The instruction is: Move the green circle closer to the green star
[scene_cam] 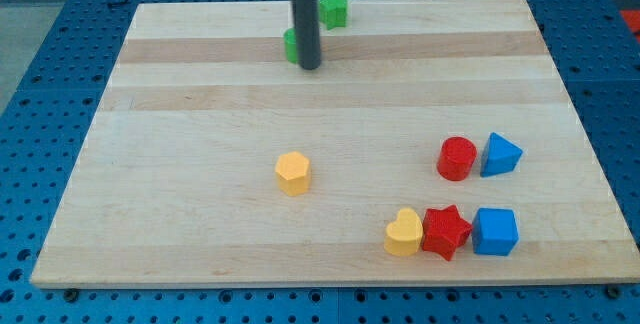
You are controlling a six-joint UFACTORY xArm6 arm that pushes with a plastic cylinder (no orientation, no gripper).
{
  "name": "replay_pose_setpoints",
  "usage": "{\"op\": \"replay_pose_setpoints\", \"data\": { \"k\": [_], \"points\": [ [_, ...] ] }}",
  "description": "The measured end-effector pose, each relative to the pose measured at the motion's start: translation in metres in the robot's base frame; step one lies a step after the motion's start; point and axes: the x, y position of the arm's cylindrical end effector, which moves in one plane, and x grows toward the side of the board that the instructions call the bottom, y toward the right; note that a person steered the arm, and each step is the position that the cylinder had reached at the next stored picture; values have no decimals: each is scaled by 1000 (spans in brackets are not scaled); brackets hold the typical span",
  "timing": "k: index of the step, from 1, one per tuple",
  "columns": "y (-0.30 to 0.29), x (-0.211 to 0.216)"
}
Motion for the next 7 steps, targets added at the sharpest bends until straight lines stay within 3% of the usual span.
{"op": "replay_pose_setpoints", "data": {
  "k": [1, 2, 3, 4, 7],
  "points": [
    [16, -21],
    [18, -15],
    [10, 23],
    [-31, 23],
    [-21, -51]
  ]
}}
